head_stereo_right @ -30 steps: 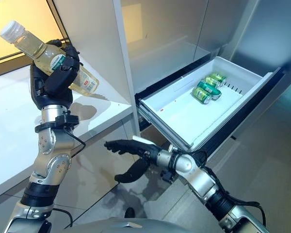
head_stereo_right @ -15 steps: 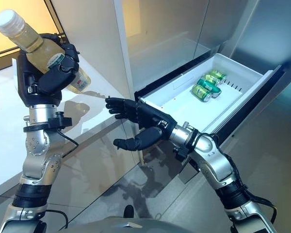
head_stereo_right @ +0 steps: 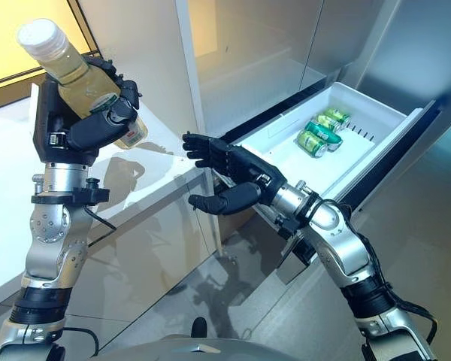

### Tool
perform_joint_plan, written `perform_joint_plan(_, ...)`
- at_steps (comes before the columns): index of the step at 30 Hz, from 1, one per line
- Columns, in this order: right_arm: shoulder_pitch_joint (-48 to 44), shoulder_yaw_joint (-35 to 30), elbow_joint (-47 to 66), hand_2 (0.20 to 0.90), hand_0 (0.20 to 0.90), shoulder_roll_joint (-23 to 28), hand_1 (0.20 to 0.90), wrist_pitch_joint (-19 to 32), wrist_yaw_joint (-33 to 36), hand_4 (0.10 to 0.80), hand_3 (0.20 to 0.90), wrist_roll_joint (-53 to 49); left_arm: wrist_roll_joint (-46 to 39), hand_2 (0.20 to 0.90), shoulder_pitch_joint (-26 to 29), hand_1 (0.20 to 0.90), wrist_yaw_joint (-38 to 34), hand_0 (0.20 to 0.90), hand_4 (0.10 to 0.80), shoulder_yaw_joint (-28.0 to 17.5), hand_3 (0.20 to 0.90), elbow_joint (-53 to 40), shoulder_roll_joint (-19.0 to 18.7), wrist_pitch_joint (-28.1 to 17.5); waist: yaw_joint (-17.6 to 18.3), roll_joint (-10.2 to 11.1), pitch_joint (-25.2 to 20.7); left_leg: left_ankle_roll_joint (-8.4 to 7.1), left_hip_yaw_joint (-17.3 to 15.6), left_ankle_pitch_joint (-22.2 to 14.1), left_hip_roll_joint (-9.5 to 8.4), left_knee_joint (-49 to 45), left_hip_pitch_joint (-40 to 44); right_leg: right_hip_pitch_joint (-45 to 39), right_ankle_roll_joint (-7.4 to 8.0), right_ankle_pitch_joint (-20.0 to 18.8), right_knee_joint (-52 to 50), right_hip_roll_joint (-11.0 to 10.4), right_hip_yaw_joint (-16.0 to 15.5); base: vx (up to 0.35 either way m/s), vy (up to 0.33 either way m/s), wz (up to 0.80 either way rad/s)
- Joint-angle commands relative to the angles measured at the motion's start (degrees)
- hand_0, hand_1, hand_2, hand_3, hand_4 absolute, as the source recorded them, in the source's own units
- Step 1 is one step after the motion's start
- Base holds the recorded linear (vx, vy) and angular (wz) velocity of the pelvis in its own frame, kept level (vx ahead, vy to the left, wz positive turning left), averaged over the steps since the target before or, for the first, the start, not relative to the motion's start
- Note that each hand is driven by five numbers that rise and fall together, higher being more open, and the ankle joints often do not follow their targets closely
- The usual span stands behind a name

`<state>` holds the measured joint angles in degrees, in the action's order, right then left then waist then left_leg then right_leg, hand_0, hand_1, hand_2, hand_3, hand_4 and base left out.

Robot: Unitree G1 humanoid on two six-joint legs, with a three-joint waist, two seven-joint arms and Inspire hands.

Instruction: Put drinks into fridge and close the fridge

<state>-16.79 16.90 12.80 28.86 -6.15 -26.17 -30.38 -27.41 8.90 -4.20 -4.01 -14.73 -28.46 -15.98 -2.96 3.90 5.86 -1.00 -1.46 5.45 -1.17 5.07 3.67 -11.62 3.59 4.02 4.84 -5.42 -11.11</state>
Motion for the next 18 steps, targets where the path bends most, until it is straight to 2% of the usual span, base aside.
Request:
perform_joint_plan(1, -8.5, 1.1, 2.7, 0.900, 0.900, -0.8, 0.900, 2.9, 3.1, 0.800, 0.900, -3.0, -3.4, 0.300, 5.8, 0.300, 2.5, 0.300, 0.100, 1.7, 0.200, -4.2, -4.0, -5.2, -0.5, -1.6, -6.8, 1.07, 3.3, -7.5, -1.41, -0.1, 2.6, 4.6, 0.44, -3.7, -0.4, 3.0, 2.6, 0.000, 0.000, 0.00)
perform_joint_plan(12, -15.7, 4.3, -1.9, 0.900, 0.900, -2.5, 0.900, 0.5, 9.2, 0.800, 0.900, -3.3, -4.2, 0.300, 7.3, 0.300, 6.3, 0.300, 0.100, 5.1, 0.200, -4.2, -3.9, -3.8, -1.8, -1.3, -6.8, 1.27, 4.1, -7.5, -1.58, -0.1, 2.5, 4.5, 0.19, -3.7, -0.4, 2.9, 2.0, 0.004, 0.000, 0.00)
perform_joint_plan(18, -17.5, 4.8, -4.0, 0.900, 0.900, -3.2, 0.900, 0.2, 10.8, 0.800, 0.900, -4.0, -5.2, 0.300, 7.6, 0.300, 6.8, 0.300, 0.100, 4.9, 0.200, -4.1, -4.5, -3.8, -2.3, -1.2, -7.0, 1.32, 4.2, -7.4, -1.58, -0.1, 2.4, 4.6, 0.09, -3.7, -0.4, 2.9, 1.9, 0.015, 0.001, 0.00)
